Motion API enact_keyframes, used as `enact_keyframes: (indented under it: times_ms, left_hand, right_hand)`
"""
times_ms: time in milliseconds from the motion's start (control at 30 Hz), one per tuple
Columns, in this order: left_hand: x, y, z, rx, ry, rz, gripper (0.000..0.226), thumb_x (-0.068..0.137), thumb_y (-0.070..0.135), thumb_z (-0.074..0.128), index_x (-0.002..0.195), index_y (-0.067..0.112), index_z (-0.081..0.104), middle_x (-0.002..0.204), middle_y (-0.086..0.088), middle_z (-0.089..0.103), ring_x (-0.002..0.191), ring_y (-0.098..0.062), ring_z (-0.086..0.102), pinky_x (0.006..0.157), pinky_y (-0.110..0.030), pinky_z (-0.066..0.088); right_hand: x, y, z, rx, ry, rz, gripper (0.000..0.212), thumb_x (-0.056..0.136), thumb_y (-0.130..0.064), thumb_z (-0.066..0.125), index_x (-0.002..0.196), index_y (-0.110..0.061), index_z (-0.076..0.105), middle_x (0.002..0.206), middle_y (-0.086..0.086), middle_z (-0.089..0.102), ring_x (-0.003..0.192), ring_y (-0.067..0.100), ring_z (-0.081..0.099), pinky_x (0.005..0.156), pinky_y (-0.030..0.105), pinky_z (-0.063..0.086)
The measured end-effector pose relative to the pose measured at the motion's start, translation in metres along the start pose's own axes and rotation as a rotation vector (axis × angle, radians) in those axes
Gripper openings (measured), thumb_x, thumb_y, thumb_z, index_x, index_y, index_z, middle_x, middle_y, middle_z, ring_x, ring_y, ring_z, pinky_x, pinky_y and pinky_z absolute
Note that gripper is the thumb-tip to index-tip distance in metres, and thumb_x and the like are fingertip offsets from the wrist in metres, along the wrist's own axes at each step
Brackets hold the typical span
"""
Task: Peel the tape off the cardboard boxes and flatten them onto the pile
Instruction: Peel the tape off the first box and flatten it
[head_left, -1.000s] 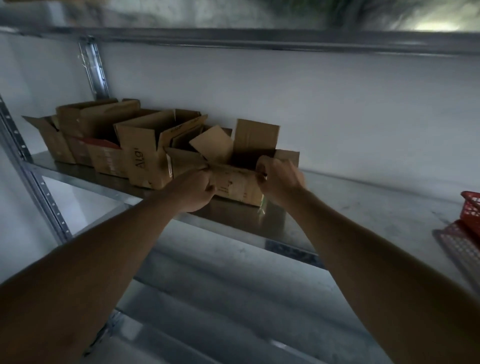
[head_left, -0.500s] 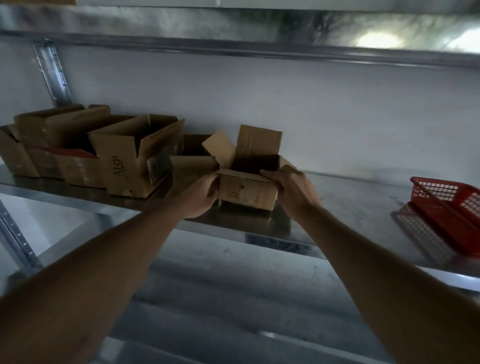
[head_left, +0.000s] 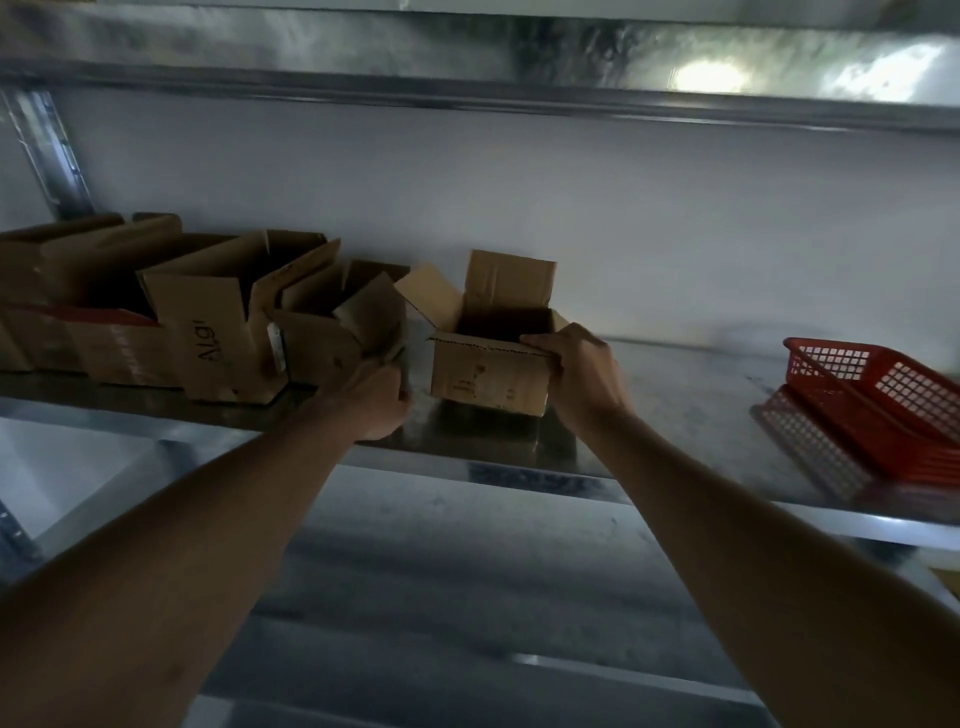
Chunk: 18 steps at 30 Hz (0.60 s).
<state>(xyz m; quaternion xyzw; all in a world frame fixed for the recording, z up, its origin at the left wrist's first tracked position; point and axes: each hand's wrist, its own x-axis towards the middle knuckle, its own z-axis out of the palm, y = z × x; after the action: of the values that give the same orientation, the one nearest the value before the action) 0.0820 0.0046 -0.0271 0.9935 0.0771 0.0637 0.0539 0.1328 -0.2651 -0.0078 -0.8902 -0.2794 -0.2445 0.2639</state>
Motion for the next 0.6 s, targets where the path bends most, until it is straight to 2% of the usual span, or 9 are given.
enact_keyframes:
  times_ms: [100,133,167,233,333,400,467,533,600]
  left_hand:
    - [0.002,0.011,-0.006,-0.201,-0.085,0.078,0.033,0.107,0.040,0.050,0.128,0.016,0.056,0.092,-0.006,0.069,0.077,-0.018,0.067,0.073,-0.040,0.057]
    - [0.003,0.016,-0.008,-0.275,-0.104,0.089,0.039,0.106,0.044,0.051,0.134,0.018,0.055,0.102,-0.008,0.071,0.084,-0.020,0.069,0.077,-0.042,0.058]
    - [0.003,0.023,-0.009,-0.366,-0.124,0.079,0.050,0.103,0.051,0.052,0.143,0.021,0.051,0.123,-0.011,0.069,0.100,-0.022,0.069,0.084,-0.044,0.058]
    - [0.002,0.039,-0.015,-0.603,-0.165,-0.004,0.080,0.092,0.074,0.053,0.159,0.033,0.034,0.160,-0.006,0.043,0.135,-0.030,0.053,0.095,-0.044,0.053]
    - [0.001,0.064,-0.023,-0.930,-0.197,-0.016,0.113,0.058,0.104,0.051,0.155,0.050,0.030,0.164,0.006,0.036,0.141,-0.029,0.046,0.104,-0.052,0.050]
    - [0.005,0.077,-0.026,-1.105,-0.157,0.001,0.099,0.059,0.101,0.057,0.144,0.053,0.038,0.147,0.007,0.052,0.129,-0.026,0.055,0.101,-0.056,0.053]
    - [0.012,0.089,-0.029,-1.276,-0.038,0.017,0.068,0.080,0.080,0.065,0.137,0.047,0.046,0.123,0.014,0.057,0.116,-0.022,0.060,0.089,-0.051,0.062]
    - [0.017,0.098,-0.032,-1.278,0.153,0.077,0.034,0.096,0.054,0.065,0.126,0.040,0.057,0.114,0.017,0.059,0.114,-0.021,0.062,0.084,-0.042,0.063]
    - [0.020,0.101,-0.036,-1.174,0.287,0.118,0.022,0.099,0.042,0.067,0.120,0.038,0.063,0.115,0.013,0.064,0.113,-0.019,0.063,0.093,-0.043,0.058]
  right_hand:
    - [-0.002,0.000,-0.002,0.096,0.113,0.084,0.038,0.105,-0.008,0.050,0.134,-0.023,0.069,0.110,0.003,0.063,0.095,0.019,0.057,0.076,0.025,0.041]
    - [-0.003,0.000,-0.003,0.150,0.166,0.135,0.036,0.105,-0.010,0.050,0.131,-0.023,0.071,0.104,0.000,0.061,0.092,0.017,0.055,0.074,0.025,0.040]
    - [-0.004,0.000,-0.003,0.221,0.221,0.207,0.033,0.105,-0.013,0.050,0.128,-0.021,0.072,0.099,-0.003,0.061,0.090,0.016,0.056,0.071,0.025,0.039]
    - [-0.009,-0.002,-0.003,0.385,0.278,0.368,0.026,0.106,-0.017,0.052,0.120,-0.020,0.074,0.094,-0.005,0.064,0.086,0.015,0.060,0.069,0.024,0.041]
    - [-0.018,-0.009,-0.004,0.641,0.202,0.446,0.023,0.106,-0.016,0.054,0.105,-0.036,0.065,0.095,-0.008,0.068,0.089,0.012,0.066,0.080,0.037,0.059]
    - [-0.023,-0.010,-0.007,0.866,0.099,0.365,0.044,0.101,-0.001,0.055,0.109,-0.044,0.058,0.107,-0.012,0.067,0.101,0.012,0.067,0.091,0.040,0.061]
    - [-0.027,-0.007,-0.012,0.966,-0.067,0.245,0.068,0.088,0.017,0.058,0.124,-0.040,0.053,0.118,-0.005,0.064,0.112,0.016,0.064,0.090,0.034,0.061]
    - [-0.029,-0.004,-0.016,0.867,-0.239,0.175,0.080,0.082,0.019,0.064,0.140,-0.033,0.044,0.137,0.001,0.055,0.129,0.022,0.056,0.093,0.028,0.058]
    - [-0.028,0.002,-0.022,0.685,-0.410,0.193,0.107,0.085,0.012,0.071,0.157,-0.043,0.013,0.163,-0.004,0.027,0.141,0.021,0.042,0.103,0.034,0.054]
